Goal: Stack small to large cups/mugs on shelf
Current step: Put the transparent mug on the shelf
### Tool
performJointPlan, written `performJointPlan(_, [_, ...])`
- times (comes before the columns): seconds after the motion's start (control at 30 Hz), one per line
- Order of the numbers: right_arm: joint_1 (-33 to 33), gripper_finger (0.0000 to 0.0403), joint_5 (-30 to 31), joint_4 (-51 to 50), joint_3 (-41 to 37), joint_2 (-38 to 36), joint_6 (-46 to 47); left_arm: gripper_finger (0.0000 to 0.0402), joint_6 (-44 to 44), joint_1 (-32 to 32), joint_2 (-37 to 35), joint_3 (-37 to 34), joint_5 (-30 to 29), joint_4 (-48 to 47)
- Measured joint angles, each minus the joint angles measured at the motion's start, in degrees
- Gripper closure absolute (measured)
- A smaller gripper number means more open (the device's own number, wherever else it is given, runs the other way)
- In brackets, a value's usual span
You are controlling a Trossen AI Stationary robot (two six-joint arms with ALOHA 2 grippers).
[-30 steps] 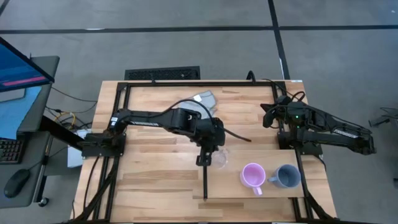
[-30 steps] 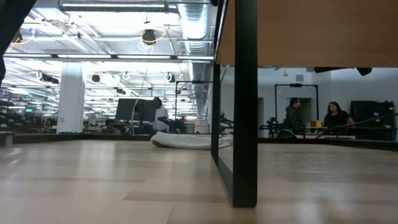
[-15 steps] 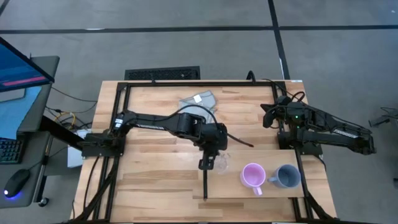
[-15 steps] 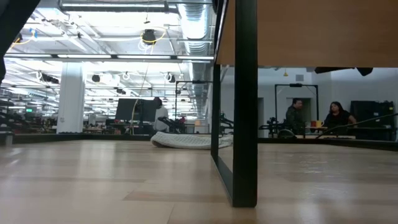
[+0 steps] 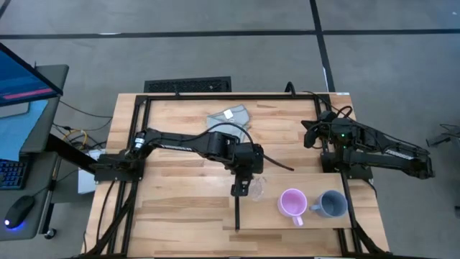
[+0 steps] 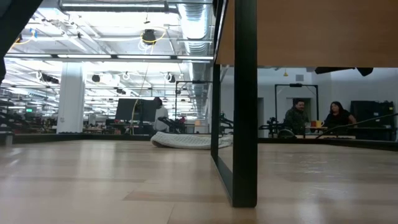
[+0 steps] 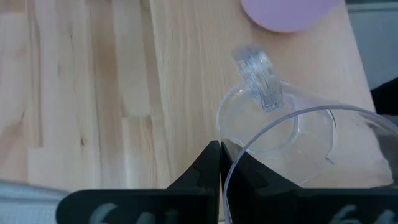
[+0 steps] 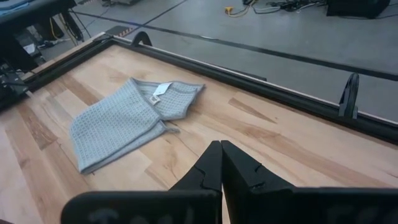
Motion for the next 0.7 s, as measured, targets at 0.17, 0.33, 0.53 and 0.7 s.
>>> performJointPlan(0.17, [0.0,0.0379,0.0,0.0,0.0,0.0,0.0,0.0401,-0.5,0.0,0.3,0.0,1.6,-0.4])
performJointPlan(0.33, [0.0,0.0378,0.0,0.0,0.0,0.0,0.0,0.0401,-0.6,0.0,0.3,0.0,1.8,0.1])
performJointPlan(0.53, [0.0,0.0379,0.0,0.0,0.0,0.0,0.0,0.0398,-1.6,-0.1,0.3,-0.1,2.3,0.3])
performJointPlan(0.7, [0.0,0.0379,0.0,-0.1,0.0,0.0,0.0,0.0383,-1.0,-0.1,0.4,1.1,2.9,0.3])
